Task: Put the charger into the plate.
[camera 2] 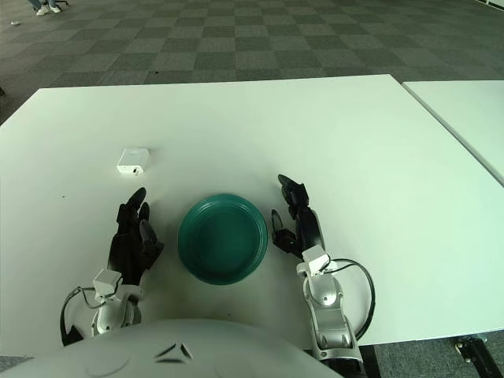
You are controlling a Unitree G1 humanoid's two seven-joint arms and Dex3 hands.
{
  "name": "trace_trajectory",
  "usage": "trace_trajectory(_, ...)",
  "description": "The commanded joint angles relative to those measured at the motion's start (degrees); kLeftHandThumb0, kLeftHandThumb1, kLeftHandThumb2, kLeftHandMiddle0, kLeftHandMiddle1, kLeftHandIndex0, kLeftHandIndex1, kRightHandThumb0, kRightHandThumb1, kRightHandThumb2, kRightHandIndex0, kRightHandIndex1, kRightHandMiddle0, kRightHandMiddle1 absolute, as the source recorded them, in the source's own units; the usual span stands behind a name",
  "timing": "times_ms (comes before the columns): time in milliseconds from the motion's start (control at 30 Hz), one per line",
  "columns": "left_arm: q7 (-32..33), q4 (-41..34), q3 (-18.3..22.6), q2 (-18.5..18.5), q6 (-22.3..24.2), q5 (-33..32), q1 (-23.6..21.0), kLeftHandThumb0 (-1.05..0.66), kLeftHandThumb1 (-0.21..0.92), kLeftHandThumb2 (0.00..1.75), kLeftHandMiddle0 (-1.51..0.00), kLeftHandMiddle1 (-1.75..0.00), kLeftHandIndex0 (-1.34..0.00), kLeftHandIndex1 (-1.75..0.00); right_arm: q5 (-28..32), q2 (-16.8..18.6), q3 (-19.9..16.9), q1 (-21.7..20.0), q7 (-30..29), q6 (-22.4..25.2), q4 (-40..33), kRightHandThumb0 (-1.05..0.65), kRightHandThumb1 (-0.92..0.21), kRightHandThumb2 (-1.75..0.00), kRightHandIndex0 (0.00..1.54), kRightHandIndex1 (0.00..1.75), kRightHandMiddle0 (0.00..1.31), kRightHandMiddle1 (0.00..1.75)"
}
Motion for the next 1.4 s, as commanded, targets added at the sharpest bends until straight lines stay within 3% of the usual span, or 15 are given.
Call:
trace_trajectory(0,2.88,-0.78,0.83,0.33,1.76,4.41,-1.06,-0.83,0.92,0.95,-0.29,-0.01,0.00,-0.73,-0.32,-0.27,0.01,0.42,0.07,1.22,1.02,-0.75,-0.92,-0.76,0.27,0.00,0.00,0.64)
trace_trajectory(233,4.29,-5.96,5.85,4.60,6.15,11.21,-6.01,-0.81,0.92,0.90,-0.30,-0.02,0.00,-0.78,-0.43,-0.33,-0.23,-0.30,-0.19,1.02,1.93,-0.75,-0.92,-0.76,0.27,0.00,0.00,0.63)
trace_trajectory(300,4.10,-7.93,8.85,7.98,6.67,14.02,-7.87,-0.82,0.92,0.89,-0.32,-0.02,0.00,-0.80,-0.29,-0.39,-0.28,-0.45,-0.10,0.87,2.12,-0.75,-0.92,-0.76,0.27,0.00,0.00,0.64)
trace_trajectory(433,5.00,-3.03,17.12,20.12,3.24,17.87,-18.52,-0.86,0.92,0.84,-0.38,-0.05,0.00,-0.87,-0.15,-0.49,-0.58,-1.06,-0.17,0.69,2.97,-0.75,-0.92,-0.76,0.27,0.00,0.00,0.65)
trace_trajectory(533,3.26,0.31,20.61,28.07,-0.19,17.43,-23.31,-0.92,0.92,0.78,-0.42,-0.07,0.00,-0.93,-0.48,-0.75,-0.89,-1.36,-0.48,-0.05,3.89,-0.75,-0.92,-0.76,0.27,0.00,0.00,0.66)
trace_trajectory(733,-3.10,-3.15,22.90,38.49,-1.64,19.01,-24.67,-1.02,0.92,0.71,-0.43,-0.07,0.00,-0.94,-1.17,-1.79,-1.58,-2.42,-0.66,-0.74,5.77,-0.75,-0.92,-0.77,0.28,0.01,0.00,0.65)
trace_trajectory(833,-11.91,-6.56,24.39,46.46,1.75,18.70,-27.20,-1.04,0.92,0.64,-0.41,-0.06,0.00,-0.93,-0.10,-2.25,-1.87,-3.39,0.21,-0.61,7.17,-0.75,-0.92,-0.77,0.29,0.01,0.00,0.65)
trace_trajectory(1000,-17.76,-3.27,22.54,51.11,4.10,18.23,-33.56,-1.05,0.92,0.57,-0.38,-0.04,0.00,-0.92,1.28,-2.77,-2.23,-4.68,1.16,-0.65,9.34,-0.76,-0.92,-0.77,0.30,0.02,0.00,0.65)
trace_trajectory(1200,-23.22,11.47,12.88,56.03,2.86,23.56,-48.29,-1.05,0.92,0.51,-0.33,-0.01,0.00,-0.94,1.63,-2.83,-2.18,-5.43,1.81,-1.40,11.27,-0.77,-0.92,-0.78,0.30,0.01,0.00,0.65)
trace_trajectory(1367,-25.25,17.74,7.47,57.89,-0.24,26.23,-51.62,-1.05,0.92,0.46,-0.29,-0.01,0.00,-1.02,0.69,-2.39,-1.38,-4.59,1.70,-1.89,9.63,-0.77,-0.92,-0.77,0.29,0.01,0.00,0.64)
